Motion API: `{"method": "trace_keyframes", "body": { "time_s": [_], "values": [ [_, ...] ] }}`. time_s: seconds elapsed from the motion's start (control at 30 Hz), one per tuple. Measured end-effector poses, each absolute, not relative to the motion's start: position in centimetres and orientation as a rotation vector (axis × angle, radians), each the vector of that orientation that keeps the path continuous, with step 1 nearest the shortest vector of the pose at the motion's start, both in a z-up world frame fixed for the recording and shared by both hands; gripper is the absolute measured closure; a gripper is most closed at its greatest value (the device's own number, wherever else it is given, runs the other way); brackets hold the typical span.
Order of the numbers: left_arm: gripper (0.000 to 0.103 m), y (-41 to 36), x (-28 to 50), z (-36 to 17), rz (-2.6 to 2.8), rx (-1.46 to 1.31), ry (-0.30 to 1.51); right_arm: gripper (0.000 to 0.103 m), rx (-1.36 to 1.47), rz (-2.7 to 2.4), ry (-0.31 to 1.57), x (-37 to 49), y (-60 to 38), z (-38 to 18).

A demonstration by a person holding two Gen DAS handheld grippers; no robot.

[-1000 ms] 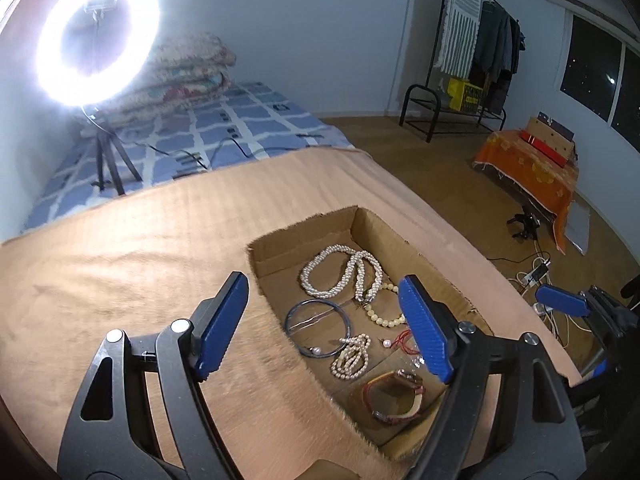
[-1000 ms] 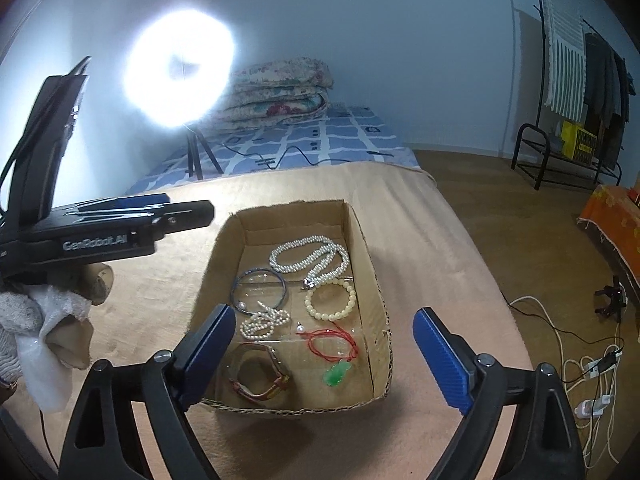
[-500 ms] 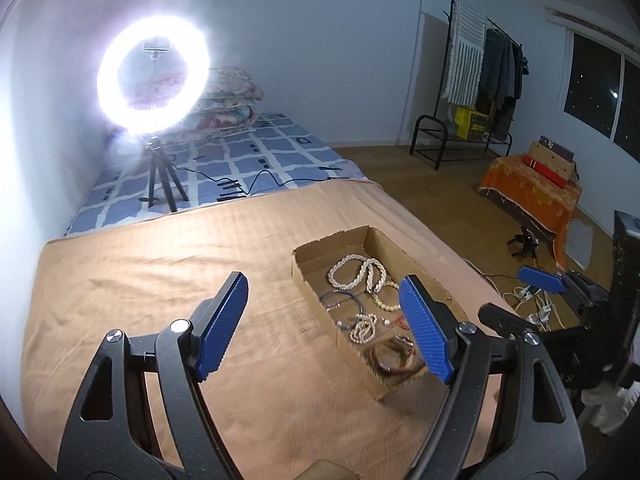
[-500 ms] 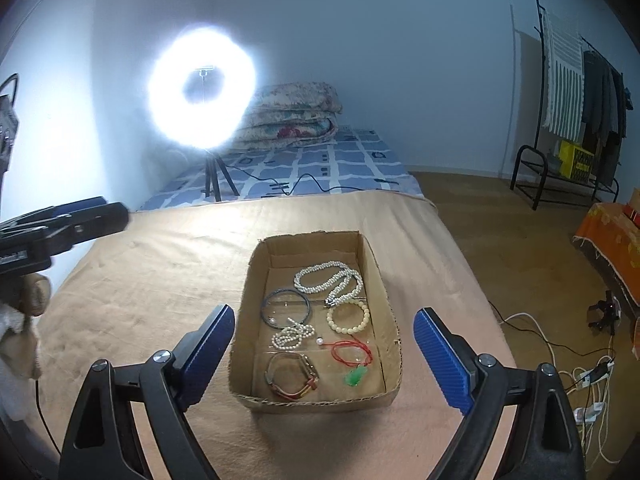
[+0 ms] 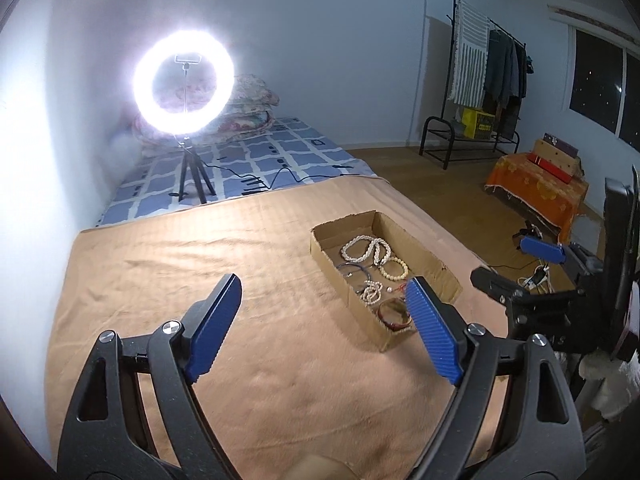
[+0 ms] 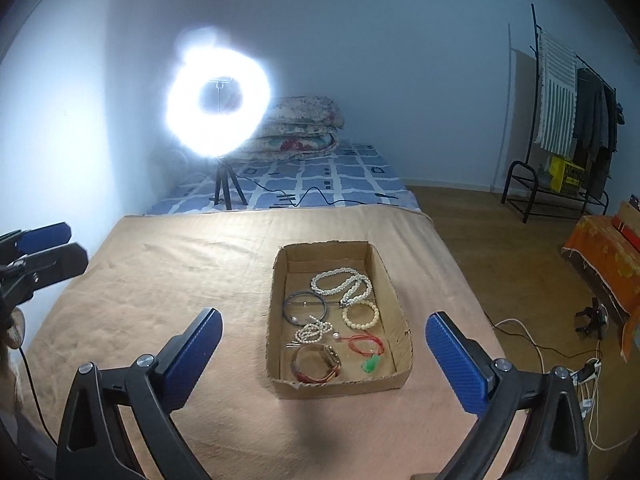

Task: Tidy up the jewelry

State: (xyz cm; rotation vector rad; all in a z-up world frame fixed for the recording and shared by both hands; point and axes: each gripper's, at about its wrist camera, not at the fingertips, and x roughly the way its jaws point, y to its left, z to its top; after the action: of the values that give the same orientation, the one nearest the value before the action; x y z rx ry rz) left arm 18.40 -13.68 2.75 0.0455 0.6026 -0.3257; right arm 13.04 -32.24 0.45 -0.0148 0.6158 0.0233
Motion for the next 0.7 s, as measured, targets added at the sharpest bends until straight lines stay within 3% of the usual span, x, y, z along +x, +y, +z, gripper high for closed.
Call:
{"method": "trace_keyframes", "body": {
  "time_s": [0.2,0.33,0.7],
  "values": [
    [0.016,-13.5,16.1,2.8,-0.317,0.050,0.576,0.000,-0.004,0.002,0.580,11.3,-31.7,1.2],
    [0.008,-13.5,15.2,2.6,-0.322,0.047,0.569,0.000,-0.007,-0.021,0.564,10.5,-31.6,1.4],
    [0.002,-14.0,13.9,2.3,-0.337,0.053,0.566,0.000,-0.057,-0.041,0.556,9.2,-30.3,1.1]
  ]
}}
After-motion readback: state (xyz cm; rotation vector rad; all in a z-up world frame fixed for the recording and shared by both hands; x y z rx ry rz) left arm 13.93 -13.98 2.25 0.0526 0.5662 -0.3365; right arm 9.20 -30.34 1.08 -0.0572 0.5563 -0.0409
